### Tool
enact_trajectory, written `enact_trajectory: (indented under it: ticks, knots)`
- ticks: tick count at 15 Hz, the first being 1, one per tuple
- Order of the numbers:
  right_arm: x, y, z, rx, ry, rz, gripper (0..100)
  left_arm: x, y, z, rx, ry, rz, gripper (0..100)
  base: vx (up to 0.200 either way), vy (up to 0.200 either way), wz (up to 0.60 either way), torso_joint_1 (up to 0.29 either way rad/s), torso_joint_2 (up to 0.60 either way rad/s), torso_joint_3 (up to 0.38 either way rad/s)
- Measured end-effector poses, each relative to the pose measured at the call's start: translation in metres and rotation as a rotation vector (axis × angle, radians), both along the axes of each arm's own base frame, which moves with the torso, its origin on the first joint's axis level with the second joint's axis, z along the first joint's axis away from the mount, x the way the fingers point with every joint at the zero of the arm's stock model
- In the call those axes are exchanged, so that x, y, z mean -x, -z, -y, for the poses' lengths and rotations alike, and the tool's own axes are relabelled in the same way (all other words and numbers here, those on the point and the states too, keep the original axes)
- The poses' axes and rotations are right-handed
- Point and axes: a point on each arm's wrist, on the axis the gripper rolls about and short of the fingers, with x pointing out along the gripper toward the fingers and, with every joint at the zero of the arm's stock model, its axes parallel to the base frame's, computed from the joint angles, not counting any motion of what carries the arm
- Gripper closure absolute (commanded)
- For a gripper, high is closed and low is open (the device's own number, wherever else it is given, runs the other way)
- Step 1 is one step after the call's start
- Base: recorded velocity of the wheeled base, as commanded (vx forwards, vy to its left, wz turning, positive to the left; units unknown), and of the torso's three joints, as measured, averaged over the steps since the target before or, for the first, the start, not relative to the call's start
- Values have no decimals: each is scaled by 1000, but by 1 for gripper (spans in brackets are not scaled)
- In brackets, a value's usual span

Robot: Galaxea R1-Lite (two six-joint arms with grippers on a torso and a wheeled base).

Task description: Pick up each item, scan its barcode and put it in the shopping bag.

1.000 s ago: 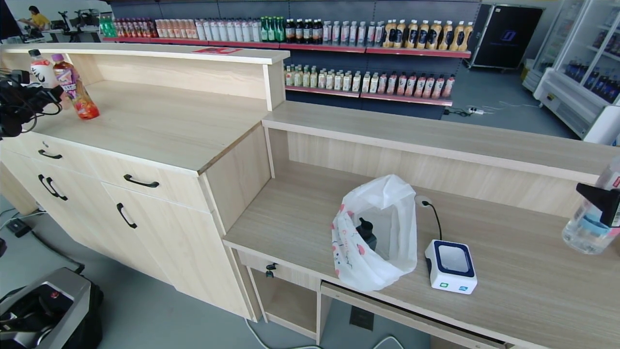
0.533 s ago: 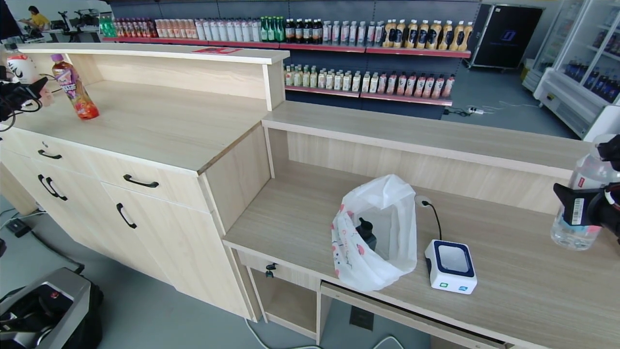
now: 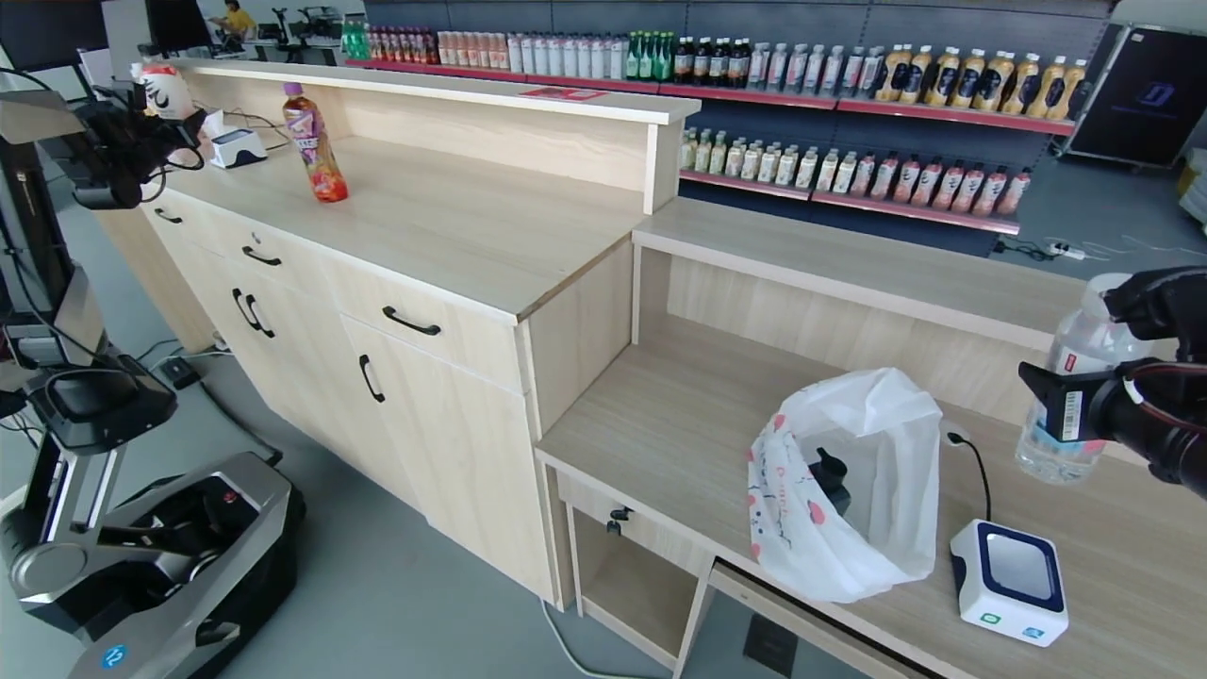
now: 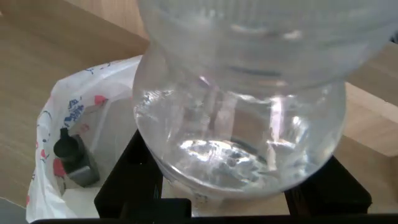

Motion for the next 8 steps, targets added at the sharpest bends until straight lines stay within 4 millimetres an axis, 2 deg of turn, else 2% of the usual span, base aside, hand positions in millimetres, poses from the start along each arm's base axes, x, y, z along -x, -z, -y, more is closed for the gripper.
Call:
enact_trajectory:
  ticks: [2,8]
  knots:
    - [-12,14,7,-32,-66,-43,100,0,0,0,0,-1,0,0,0,0,0,0,0,0]
    - [-53,64,36,-57,-59,-76,100,0,0,0,0,0,0,0,0,0,0,0,0,0]
